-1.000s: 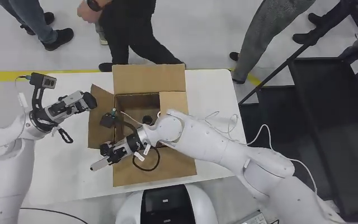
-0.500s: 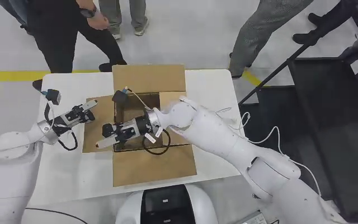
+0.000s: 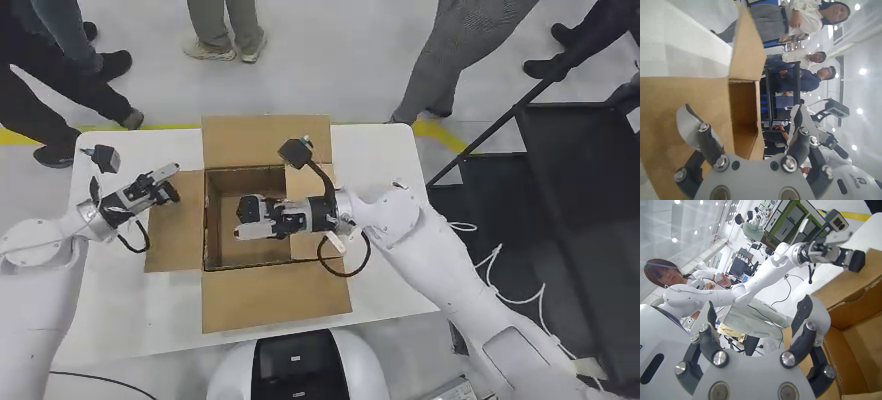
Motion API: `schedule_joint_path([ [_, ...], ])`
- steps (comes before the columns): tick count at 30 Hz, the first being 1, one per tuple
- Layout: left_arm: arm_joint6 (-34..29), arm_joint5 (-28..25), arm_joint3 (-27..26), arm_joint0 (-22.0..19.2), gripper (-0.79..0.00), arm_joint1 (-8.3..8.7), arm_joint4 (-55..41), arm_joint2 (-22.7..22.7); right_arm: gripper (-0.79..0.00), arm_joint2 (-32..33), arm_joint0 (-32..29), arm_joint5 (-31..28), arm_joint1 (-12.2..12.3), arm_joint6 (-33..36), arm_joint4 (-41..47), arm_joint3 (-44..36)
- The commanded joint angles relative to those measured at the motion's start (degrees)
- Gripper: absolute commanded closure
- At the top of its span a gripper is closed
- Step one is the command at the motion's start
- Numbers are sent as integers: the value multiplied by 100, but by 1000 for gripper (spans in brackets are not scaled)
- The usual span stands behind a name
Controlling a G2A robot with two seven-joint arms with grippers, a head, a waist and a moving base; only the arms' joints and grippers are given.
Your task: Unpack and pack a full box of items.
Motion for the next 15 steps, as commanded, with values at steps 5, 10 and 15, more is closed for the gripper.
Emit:
schedule_joint_path([
  [5,-420,97,-1179,126,-785,32,-280,-71,-785,629,-577,413,183,127,-48,-270],
  [10,-505,244,-1348,-212,-785,-21,167,477,-785,1291,-1162,1300,347,124,43,-426],
  [15,-449,319,-864,-843,-785,-191,445,1404,-785,1830,-1718,1643,455,-19,217,-748],
])
